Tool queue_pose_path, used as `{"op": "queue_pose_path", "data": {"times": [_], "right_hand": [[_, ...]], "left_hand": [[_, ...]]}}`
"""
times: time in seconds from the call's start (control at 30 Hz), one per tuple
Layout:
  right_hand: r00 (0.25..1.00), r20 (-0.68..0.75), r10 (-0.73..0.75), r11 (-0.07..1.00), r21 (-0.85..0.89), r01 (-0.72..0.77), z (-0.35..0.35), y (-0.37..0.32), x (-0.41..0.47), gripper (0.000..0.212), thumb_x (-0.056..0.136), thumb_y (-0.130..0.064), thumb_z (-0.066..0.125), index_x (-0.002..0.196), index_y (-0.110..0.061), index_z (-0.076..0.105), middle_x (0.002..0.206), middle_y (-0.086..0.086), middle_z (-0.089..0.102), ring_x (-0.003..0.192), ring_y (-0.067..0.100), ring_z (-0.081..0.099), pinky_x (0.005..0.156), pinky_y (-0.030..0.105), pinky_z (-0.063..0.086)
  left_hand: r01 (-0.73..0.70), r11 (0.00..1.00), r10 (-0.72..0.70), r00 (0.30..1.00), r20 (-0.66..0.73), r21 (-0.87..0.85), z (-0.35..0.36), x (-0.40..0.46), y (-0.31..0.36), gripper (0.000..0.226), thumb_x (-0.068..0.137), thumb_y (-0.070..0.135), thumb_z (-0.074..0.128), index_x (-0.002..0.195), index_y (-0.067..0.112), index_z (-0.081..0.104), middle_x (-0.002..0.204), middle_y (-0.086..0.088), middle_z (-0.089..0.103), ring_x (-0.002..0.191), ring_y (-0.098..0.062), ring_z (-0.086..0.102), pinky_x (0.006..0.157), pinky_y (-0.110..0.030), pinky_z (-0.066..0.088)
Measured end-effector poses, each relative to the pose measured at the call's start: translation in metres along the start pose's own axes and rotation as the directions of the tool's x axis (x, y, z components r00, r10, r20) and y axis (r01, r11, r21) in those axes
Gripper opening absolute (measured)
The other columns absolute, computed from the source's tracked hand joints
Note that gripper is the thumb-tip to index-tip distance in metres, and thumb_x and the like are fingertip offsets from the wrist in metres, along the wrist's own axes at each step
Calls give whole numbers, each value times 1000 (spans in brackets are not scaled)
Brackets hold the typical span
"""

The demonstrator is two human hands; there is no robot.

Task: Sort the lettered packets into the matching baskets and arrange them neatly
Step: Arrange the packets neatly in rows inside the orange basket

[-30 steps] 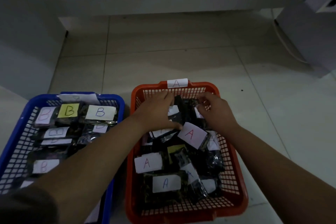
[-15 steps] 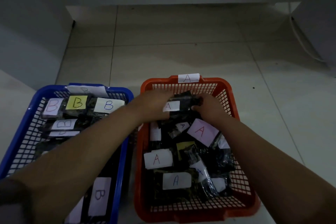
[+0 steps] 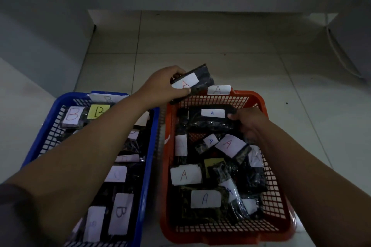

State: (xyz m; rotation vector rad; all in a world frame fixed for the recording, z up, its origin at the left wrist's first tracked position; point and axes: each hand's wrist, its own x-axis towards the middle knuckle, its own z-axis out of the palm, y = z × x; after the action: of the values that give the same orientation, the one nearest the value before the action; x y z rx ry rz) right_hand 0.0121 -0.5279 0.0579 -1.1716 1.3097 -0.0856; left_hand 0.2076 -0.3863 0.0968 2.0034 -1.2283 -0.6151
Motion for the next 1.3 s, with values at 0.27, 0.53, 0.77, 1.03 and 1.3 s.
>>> {"op": "queue_pose_path", "data": {"times": [0.27,0.53,0.77,1.03,1.3], "right_hand": [[991,-21,-131,980,-154,126,24,13,-1,19,83,3,61,71,-12,59,85,12,65,83,27,63,79,39,53],[985,61,-161,986,-34,163,23,15,-1,22,85,9,54,90,-11,62,102,16,66,93,29,64,83,40,55],[993,-3,-120,991,53,120,39,13,4,24,85,8,56,75,-13,58,87,11,64,82,27,62,72,38,55],[942,5,-336,775,-567,279,35,15,8,10,83,-9,66,94,-7,67,98,11,67,92,26,64,85,37,52],[907,63,-416,697,-619,362,26,17,12,31,84,-4,62,114,-8,61,106,12,67,98,26,62,81,25,42]], "left_hand": [[60,998,-60,994,93,10,5,-3,-7,36,80,28,71,113,26,60,109,10,61,95,-3,55,71,-6,39],[80,996,-84,977,196,31,12,-8,-16,39,83,30,69,120,29,58,111,13,58,99,-1,54,73,-5,35],[-32,973,-27,967,252,227,25,-13,-16,47,85,30,65,130,25,52,128,10,53,110,-4,47,87,-20,36],[-114,882,63,990,125,457,46,-18,-26,61,79,41,70,133,25,50,131,-1,52,125,-19,39,102,-31,32],[-163,827,216,976,-36,537,54,-19,-21,30,83,33,66,108,19,59,112,-1,57,105,-17,47,87,-26,34]]}}
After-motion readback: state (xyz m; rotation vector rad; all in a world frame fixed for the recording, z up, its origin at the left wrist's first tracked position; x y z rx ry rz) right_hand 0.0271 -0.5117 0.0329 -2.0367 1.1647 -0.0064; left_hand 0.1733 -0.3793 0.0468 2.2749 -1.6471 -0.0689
